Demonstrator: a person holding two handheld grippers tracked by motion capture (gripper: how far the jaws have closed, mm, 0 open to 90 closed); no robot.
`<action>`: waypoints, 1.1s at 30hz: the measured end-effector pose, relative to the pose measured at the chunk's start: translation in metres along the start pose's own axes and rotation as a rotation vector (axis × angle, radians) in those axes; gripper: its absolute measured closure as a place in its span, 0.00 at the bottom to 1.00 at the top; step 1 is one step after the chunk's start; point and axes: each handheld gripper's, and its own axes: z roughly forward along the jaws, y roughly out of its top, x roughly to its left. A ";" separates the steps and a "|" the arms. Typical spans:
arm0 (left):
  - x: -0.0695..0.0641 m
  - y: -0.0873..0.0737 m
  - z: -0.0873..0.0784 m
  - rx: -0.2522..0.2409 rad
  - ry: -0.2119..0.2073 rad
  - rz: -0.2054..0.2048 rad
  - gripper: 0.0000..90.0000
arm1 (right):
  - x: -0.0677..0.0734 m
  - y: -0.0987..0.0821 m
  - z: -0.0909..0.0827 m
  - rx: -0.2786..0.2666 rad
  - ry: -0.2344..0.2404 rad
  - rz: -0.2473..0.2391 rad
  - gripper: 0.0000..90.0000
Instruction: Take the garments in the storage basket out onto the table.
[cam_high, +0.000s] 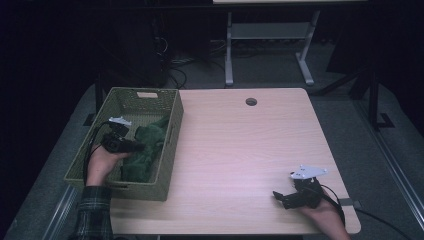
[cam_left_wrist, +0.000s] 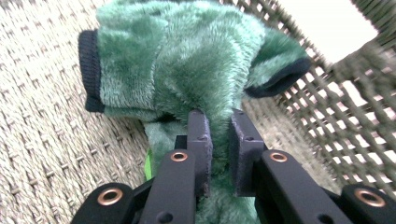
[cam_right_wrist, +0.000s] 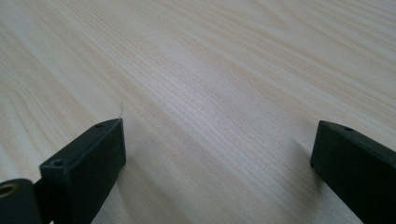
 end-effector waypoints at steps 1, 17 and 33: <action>0.000 0.001 -0.002 -0.010 -0.003 -0.002 0.90 | 0.000 0.000 0.000 0.000 0.000 0.002 0.03; -0.013 0.009 -0.042 -0.194 -0.033 -0.016 0.92 | 0.000 0.000 0.000 0.000 0.000 0.002 0.03; -0.027 0.014 -0.085 -0.348 -0.055 -0.011 0.92 | 0.000 0.000 0.000 0.000 0.000 0.001 0.03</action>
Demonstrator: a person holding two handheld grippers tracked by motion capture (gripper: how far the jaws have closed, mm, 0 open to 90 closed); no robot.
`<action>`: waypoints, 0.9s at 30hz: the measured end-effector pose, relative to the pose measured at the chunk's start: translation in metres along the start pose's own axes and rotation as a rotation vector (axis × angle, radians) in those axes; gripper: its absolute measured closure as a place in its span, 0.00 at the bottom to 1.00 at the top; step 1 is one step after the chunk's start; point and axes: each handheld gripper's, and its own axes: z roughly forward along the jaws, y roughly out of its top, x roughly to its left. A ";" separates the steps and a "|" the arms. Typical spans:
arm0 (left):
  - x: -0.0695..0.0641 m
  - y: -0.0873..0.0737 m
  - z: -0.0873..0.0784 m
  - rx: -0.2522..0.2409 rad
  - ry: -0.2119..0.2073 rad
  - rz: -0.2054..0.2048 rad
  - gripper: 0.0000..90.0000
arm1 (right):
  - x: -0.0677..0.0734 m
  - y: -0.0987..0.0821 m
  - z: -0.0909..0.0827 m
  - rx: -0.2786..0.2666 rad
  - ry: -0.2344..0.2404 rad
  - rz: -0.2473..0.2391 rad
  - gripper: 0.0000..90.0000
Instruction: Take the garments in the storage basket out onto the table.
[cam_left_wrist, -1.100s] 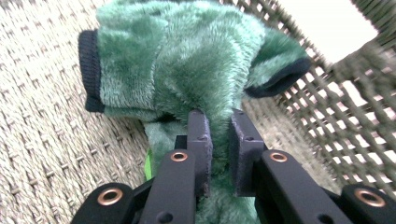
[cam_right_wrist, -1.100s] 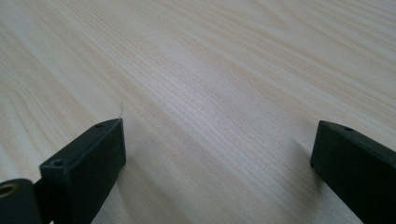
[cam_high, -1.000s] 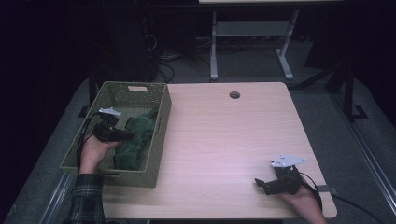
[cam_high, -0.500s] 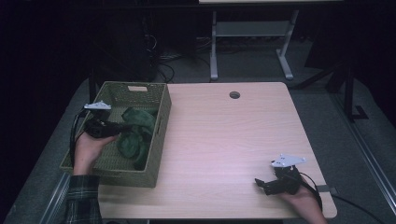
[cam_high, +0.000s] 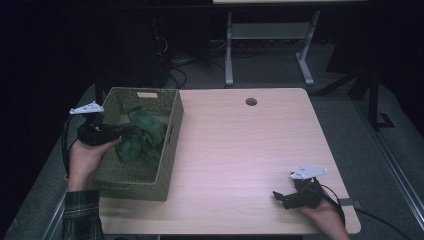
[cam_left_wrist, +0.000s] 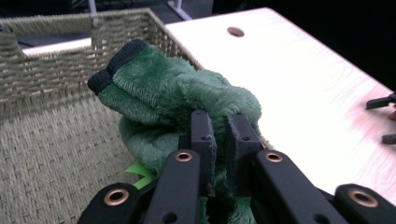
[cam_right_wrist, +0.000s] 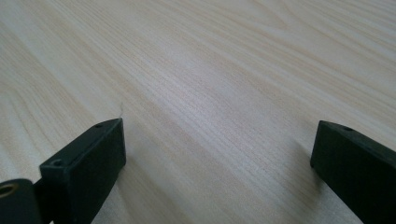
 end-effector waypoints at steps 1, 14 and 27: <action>-0.001 0.002 -0.002 -0.007 -0.008 -0.001 0.92 | 0.000 0.000 0.000 0.000 0.000 0.000 0.03; -0.009 0.045 -0.030 -0.097 -0.052 0.029 0.93 | 0.000 0.000 0.000 -0.002 0.001 0.001 0.03; -0.029 0.080 -0.041 -0.150 -0.085 0.084 0.93 | 0.000 0.000 0.000 -0.001 0.000 0.003 0.03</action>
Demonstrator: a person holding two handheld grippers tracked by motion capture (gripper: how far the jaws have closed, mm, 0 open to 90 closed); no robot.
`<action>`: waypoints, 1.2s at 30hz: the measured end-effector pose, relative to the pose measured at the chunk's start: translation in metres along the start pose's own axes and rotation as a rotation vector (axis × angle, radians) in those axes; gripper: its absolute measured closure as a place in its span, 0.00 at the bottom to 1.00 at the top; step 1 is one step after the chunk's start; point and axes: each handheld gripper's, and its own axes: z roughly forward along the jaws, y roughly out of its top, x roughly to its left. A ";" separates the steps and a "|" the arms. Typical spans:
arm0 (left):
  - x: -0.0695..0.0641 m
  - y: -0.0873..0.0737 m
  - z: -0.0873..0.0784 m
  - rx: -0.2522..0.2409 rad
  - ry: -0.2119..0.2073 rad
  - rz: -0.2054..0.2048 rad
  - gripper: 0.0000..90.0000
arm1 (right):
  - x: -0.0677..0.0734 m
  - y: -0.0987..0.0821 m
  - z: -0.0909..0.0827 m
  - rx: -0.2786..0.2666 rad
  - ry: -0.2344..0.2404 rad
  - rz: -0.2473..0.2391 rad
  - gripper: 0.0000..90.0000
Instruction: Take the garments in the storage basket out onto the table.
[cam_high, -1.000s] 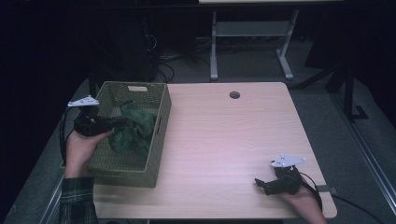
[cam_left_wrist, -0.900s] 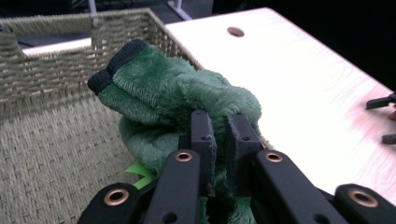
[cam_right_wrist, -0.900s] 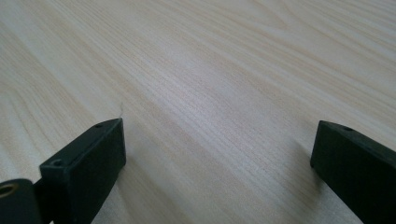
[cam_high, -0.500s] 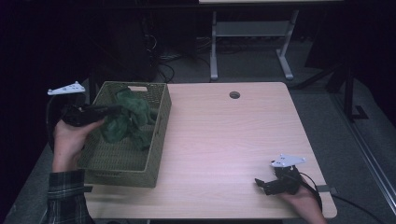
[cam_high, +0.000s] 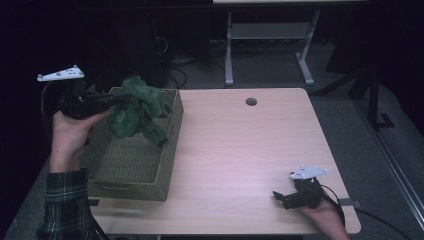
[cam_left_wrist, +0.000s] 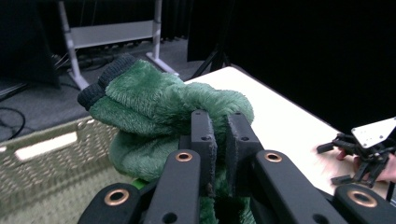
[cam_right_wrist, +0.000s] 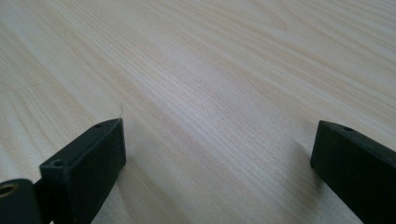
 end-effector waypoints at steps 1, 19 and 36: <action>-0.003 0.003 0.001 -0.011 -0.014 0.005 0.93 | 0.000 0.000 0.000 0.000 0.000 0.001 0.03; -0.044 0.016 0.051 -0.022 -0.117 0.044 0.93 | 0.000 0.000 0.000 0.001 -0.001 0.002 0.03; -0.094 0.008 0.125 0.022 -0.255 0.057 0.93 | 0.000 0.000 0.000 0.002 0.001 0.006 0.03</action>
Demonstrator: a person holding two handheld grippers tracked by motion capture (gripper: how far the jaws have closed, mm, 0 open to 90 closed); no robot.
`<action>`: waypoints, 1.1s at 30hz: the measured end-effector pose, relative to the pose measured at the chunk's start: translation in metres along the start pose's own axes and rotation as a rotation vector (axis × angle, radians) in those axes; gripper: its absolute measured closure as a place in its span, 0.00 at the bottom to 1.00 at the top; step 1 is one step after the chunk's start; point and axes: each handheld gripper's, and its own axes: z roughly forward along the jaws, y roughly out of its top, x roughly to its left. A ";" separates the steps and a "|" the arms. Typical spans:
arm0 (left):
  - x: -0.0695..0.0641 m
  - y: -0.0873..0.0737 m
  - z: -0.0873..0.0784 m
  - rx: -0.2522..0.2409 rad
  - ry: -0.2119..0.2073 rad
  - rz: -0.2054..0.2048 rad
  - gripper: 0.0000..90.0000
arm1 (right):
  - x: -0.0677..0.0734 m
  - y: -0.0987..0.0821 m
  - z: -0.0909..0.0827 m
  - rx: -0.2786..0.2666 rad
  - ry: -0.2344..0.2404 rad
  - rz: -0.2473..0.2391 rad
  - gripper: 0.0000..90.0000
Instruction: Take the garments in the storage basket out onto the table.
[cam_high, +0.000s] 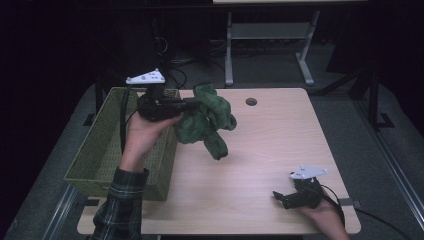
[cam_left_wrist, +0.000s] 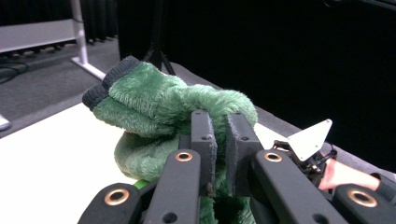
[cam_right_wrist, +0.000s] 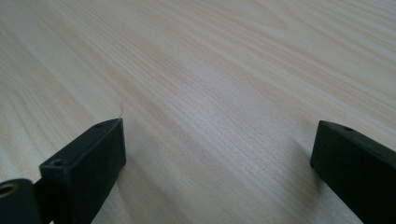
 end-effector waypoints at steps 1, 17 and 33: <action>-0.001 -0.001 0.004 0.004 -0.006 -0.001 0.93 | 0.000 0.000 0.000 0.000 0.000 0.000 0.03; -0.021 -0.024 0.068 0.060 -0.072 -0.021 0.93 | 0.000 0.000 0.000 -0.001 -0.001 -0.003 0.03; -0.019 -0.093 0.147 0.228 -0.116 -0.102 0.93 | 0.000 0.000 0.000 0.000 -0.001 -0.003 0.03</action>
